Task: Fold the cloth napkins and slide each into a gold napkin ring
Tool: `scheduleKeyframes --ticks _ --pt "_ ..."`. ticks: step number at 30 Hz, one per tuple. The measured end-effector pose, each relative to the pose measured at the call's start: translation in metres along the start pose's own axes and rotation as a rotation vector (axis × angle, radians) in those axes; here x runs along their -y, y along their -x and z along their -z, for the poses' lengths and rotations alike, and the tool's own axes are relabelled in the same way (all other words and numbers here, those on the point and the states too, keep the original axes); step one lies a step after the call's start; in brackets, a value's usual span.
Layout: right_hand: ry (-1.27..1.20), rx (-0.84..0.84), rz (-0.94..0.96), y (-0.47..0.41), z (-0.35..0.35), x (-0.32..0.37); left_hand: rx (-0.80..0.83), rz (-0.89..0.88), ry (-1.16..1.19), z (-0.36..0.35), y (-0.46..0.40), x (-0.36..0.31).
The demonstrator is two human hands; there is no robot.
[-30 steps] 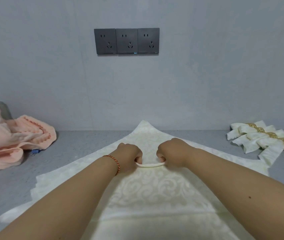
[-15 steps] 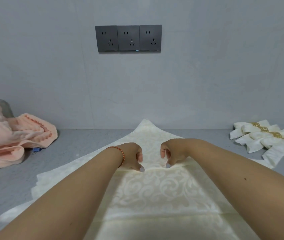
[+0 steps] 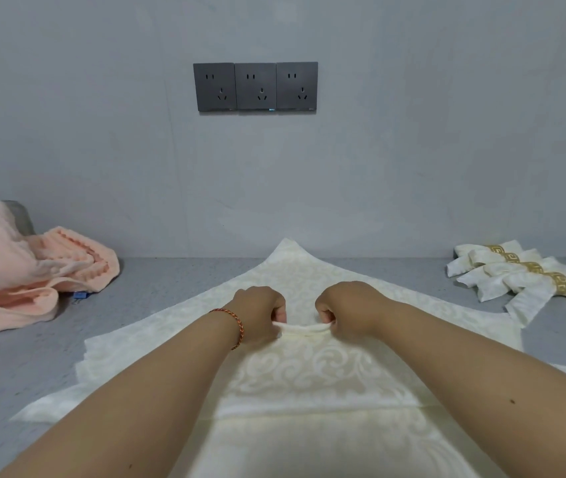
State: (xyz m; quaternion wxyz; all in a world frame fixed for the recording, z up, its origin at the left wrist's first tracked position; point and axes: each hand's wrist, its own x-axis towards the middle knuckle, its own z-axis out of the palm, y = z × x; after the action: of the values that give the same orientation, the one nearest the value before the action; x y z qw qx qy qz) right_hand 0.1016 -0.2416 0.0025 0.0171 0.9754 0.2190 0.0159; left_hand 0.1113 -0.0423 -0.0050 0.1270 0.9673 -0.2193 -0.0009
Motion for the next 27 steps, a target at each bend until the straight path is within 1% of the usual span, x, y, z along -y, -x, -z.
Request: scheduleKeyframes --ticks 4,7,9,12,16,20,24,27 --pt "0.027 0.031 0.030 0.010 0.003 0.007 0.006 -0.011 -0.023 0.002 0.009 -0.001" --pt "-0.003 0.086 0.008 0.014 0.005 0.009 0.055 0.025 -0.061 0.002 0.011 -0.004" --pt "-0.060 0.074 -0.030 0.015 0.005 0.008 0.082 0.062 -0.073 0.004 0.012 -0.007" --pt "-0.197 0.051 -0.095 0.014 0.006 0.005 0.068 0.107 -0.044 0.006 0.011 -0.012" --pt "-0.316 0.080 -0.113 0.013 0.005 0.001 0.066 0.088 -0.008 0.002 0.011 -0.012" --pt "-0.325 0.120 -0.136 0.009 0.003 -0.002 0.075 0.127 -0.010 0.001 0.011 -0.004" --pt "-0.287 0.169 -0.166 0.008 0.004 -0.003 0.123 0.158 0.064 0.000 0.009 0.004" --pt "-0.278 0.175 -0.175 0.008 0.004 -0.004 0.124 0.160 0.117 -0.002 0.009 0.008"
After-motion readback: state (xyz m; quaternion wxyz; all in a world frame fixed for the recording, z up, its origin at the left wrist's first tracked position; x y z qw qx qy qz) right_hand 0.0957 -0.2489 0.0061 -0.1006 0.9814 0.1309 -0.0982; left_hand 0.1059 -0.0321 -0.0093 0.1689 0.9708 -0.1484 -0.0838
